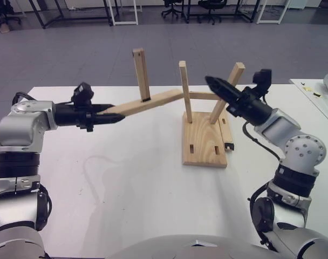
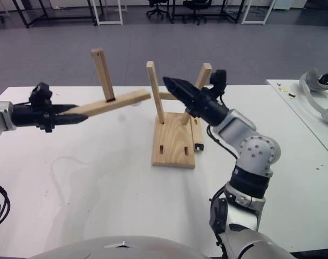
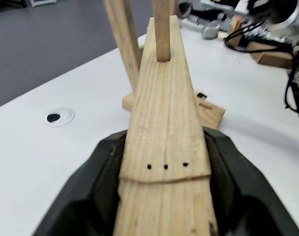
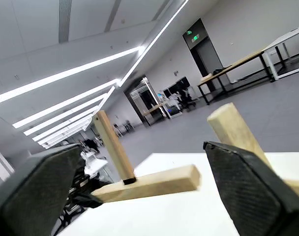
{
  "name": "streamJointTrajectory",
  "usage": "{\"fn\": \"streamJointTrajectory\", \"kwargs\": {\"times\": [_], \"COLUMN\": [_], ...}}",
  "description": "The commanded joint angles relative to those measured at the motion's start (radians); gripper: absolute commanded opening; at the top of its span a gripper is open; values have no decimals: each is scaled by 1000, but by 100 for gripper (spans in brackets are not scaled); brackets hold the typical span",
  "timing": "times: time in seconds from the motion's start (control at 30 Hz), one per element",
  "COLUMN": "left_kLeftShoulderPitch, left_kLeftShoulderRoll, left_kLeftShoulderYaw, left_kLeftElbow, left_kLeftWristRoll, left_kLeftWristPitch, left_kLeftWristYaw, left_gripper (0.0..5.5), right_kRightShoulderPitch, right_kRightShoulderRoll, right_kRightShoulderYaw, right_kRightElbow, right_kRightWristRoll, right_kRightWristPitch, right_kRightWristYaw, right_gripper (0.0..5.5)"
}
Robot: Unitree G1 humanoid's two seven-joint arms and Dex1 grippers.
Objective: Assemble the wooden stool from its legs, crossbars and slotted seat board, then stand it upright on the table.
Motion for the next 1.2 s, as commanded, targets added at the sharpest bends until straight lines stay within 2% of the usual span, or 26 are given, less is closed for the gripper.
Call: {"fn": "streamJointTrajectory", "kwargs": {"times": [0.03, 0.2, 0.3, 0.5, 0.6, 0.7, 1.2], "left_kLeftShoulderPitch": [-50, -76, -76, -65, -68, -61, -27], "left_kLeftShoulderRoll": [-83, -240, -289, -312, -315, -319, -320], "left_kLeftShoulderYaw": [90, 159, 153, 107, 91, 76, 56], "left_kLeftElbow": [-98, -234, -273, -276, -272, -279, -291], "left_kLeftWristRoll": [-196, -418, -487, -522, -535, -542, -568], "left_kLeftWristPitch": [172, 269, 277, 264, 257, 254, 253], "left_kLeftWristYaw": [99, 287, 364, 419, 431, 436, 462], "left_gripper": [204, 204, 204, 204, 204, 204, 204], "right_kRightShoulderPitch": [-77, -78, -65, -37, -20, -20, -25], "right_kRightShoulderRoll": [16, 34, 49, 50, 38, 30, 12], "right_kRightShoulderYaw": [-106, -87, -48, 18, 49, 67, 96], "right_kRightElbow": [141, 171, 153, 90, 63, 68, 93], "right_kRightWristRoll": [230, 394, 441, 504, 511, 513, 526], "right_kRightWristPitch": [-18, -58, -81, -116, -126, -150, -209], "right_kRightWristYaw": [-87, -90, -89, -63, -44, -39, -44], "right_gripper": [462, 462, 462, 462, 500, 500, 213]}}
